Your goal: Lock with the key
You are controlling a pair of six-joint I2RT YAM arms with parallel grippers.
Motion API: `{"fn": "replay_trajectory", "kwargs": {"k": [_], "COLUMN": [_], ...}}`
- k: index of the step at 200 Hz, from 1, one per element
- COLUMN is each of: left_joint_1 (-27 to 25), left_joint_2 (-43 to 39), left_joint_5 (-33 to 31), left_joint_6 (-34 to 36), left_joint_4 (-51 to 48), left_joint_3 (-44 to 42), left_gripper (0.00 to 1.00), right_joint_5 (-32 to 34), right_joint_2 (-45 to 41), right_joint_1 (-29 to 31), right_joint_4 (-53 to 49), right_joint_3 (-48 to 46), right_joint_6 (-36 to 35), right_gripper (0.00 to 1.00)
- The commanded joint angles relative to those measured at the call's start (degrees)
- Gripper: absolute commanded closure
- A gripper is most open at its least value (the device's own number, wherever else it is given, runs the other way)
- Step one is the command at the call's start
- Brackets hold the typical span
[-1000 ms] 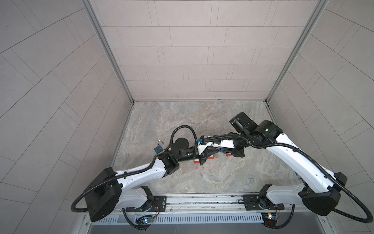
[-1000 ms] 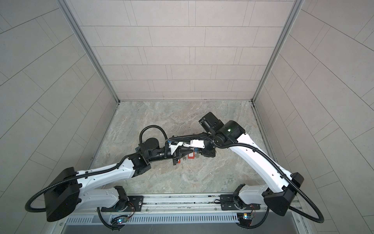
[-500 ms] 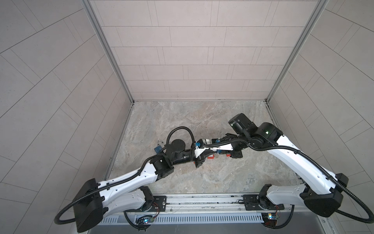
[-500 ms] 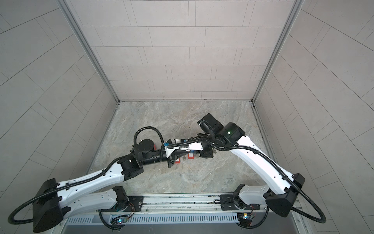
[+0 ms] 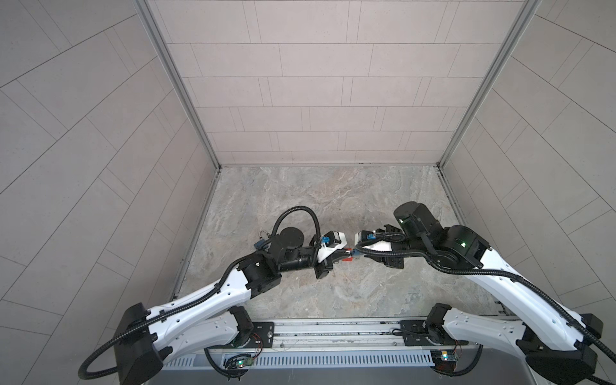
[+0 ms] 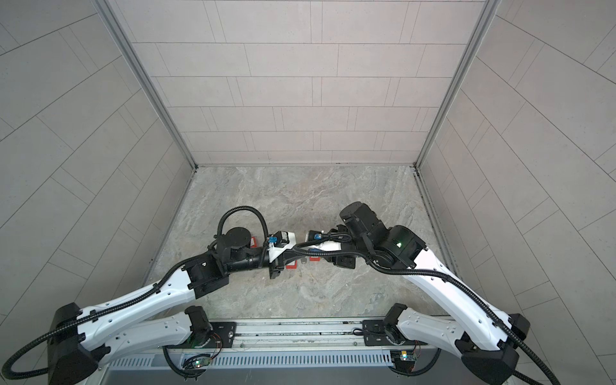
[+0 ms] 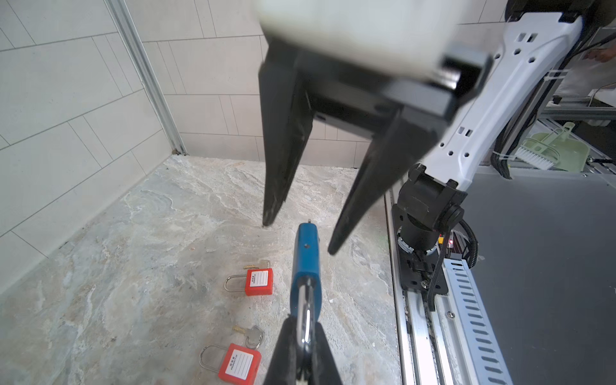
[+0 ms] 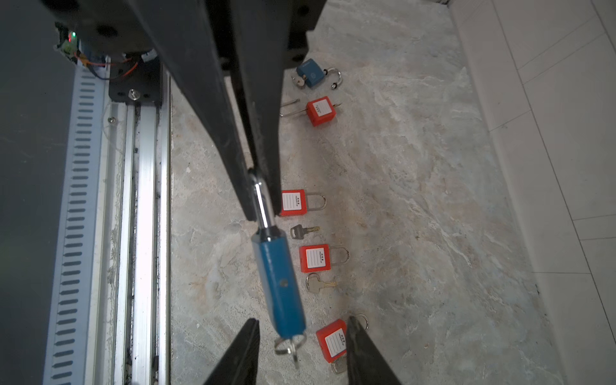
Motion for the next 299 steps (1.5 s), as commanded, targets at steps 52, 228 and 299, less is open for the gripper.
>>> {"fn": "replay_trajectory", "kwargs": {"k": [52, 228, 299], "left_joint_1": [-0.6, -1.8, -1.8], "left_joint_2": [-1.2, -1.2, -1.3], "left_joint_5": [1.9, 1.6, 1.4], "left_joint_6": [2.7, 4.8, 6.3], "left_joint_4": [-0.1, -1.1, -2.9], "left_joint_3": [2.8, 3.1, 4.0], "left_gripper": [1.00, 1.00, 1.00], "right_joint_5": [-5.3, -14.7, -13.7], "right_joint_2": [1.7, 5.6, 6.2], "right_joint_1": [-2.8, -6.2, -6.2], "right_joint_4": [-4.3, -10.8, -13.9], "right_joint_3": [1.5, 3.1, 4.0], "right_joint_6": [0.2, -4.7, -6.9], "right_gripper": [0.79, 0.88, 0.97]}}
